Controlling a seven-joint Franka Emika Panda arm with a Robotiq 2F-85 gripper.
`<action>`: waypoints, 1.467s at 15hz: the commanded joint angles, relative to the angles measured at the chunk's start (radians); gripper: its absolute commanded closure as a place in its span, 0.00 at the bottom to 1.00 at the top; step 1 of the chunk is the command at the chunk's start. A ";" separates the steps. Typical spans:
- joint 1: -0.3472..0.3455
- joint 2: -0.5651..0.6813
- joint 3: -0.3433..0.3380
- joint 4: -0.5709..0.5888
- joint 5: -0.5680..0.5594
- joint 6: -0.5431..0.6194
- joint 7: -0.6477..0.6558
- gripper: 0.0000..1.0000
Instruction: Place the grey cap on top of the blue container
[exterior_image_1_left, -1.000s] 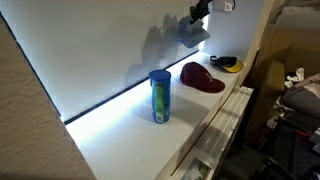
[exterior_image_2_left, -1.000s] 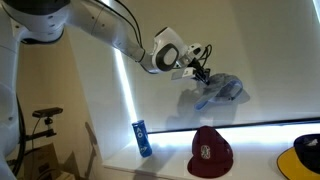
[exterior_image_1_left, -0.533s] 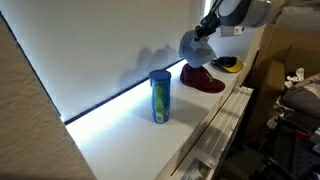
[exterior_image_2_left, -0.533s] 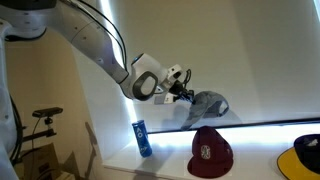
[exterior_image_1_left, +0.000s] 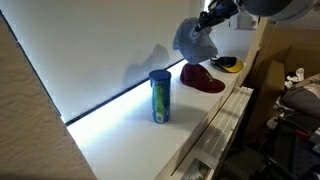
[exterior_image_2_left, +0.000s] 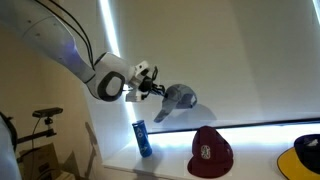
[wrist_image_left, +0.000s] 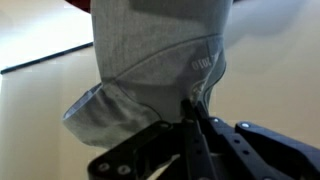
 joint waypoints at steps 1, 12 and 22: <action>0.008 -0.258 0.105 -0.124 0.031 -0.004 0.059 0.99; 0.420 -0.315 0.244 -0.098 0.440 -0.030 -0.053 0.99; 0.445 -0.229 -0.047 -0.099 0.415 -0.020 0.049 0.99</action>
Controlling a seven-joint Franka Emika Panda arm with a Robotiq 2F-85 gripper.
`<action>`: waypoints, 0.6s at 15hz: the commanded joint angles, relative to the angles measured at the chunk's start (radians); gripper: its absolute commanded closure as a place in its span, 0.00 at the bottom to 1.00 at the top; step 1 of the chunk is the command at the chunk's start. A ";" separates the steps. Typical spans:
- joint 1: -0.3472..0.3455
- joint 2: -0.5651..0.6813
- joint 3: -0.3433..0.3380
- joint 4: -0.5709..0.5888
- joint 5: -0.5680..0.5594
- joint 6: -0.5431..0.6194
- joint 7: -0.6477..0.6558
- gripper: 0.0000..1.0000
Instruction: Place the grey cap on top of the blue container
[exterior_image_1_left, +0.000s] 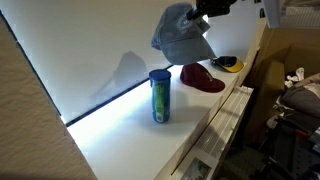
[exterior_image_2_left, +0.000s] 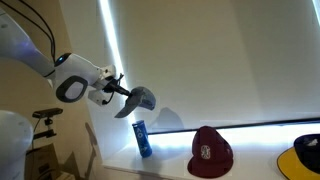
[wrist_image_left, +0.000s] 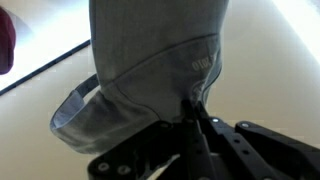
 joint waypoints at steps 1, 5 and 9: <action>0.040 0.023 -0.122 0.005 -0.106 -0.002 0.077 0.99; 0.243 0.082 -0.319 0.000 -0.224 -0.009 0.067 0.99; 0.402 0.157 -0.435 -0.001 -0.274 0.025 0.037 0.99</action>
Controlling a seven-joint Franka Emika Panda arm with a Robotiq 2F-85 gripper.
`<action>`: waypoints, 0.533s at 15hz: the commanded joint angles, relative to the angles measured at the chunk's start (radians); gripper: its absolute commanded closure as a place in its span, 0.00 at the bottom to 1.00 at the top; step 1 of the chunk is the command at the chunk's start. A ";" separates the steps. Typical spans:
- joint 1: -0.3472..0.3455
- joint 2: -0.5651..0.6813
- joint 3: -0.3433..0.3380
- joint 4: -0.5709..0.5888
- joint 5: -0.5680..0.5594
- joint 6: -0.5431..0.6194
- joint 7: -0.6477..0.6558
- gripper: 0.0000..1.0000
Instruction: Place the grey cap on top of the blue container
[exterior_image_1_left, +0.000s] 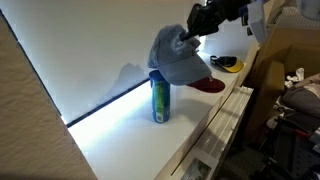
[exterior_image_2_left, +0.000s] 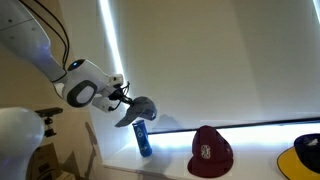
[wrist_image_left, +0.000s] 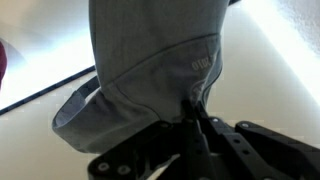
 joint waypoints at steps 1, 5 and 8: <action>0.077 0.043 -0.080 0.000 -0.082 0.003 -0.010 0.99; 0.123 0.043 -0.162 0.002 -0.214 0.002 0.012 0.99; 0.182 0.039 -0.256 0.005 -0.324 0.002 0.038 0.99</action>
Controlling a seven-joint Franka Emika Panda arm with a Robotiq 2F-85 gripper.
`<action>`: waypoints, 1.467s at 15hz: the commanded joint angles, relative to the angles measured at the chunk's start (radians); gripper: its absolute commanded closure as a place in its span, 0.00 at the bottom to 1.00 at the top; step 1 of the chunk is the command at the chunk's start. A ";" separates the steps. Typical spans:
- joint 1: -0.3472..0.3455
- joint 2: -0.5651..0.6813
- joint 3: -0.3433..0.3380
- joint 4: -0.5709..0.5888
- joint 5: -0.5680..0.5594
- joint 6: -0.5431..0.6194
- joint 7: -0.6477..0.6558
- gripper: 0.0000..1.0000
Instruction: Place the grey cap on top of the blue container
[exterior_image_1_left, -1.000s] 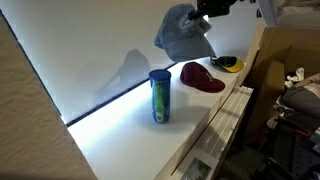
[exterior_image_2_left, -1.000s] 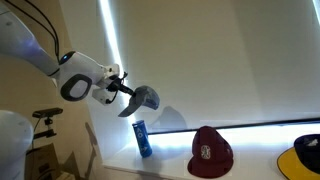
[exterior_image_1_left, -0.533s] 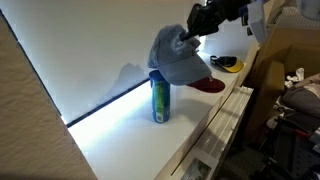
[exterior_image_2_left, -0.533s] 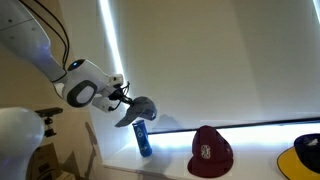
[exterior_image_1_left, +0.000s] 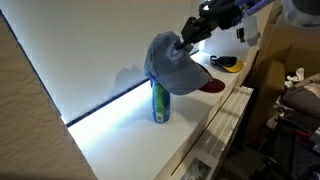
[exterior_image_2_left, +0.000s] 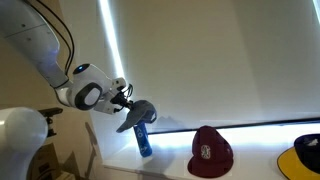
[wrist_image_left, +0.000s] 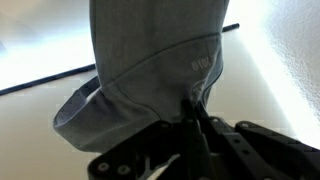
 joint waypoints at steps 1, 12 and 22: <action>0.094 -0.011 -0.128 0.001 -0.130 0.000 0.025 0.99; 0.507 0.042 -0.581 0.001 -0.489 -0.001 0.027 0.81; 0.510 0.041 -0.589 0.002 -0.491 -0.001 0.027 0.70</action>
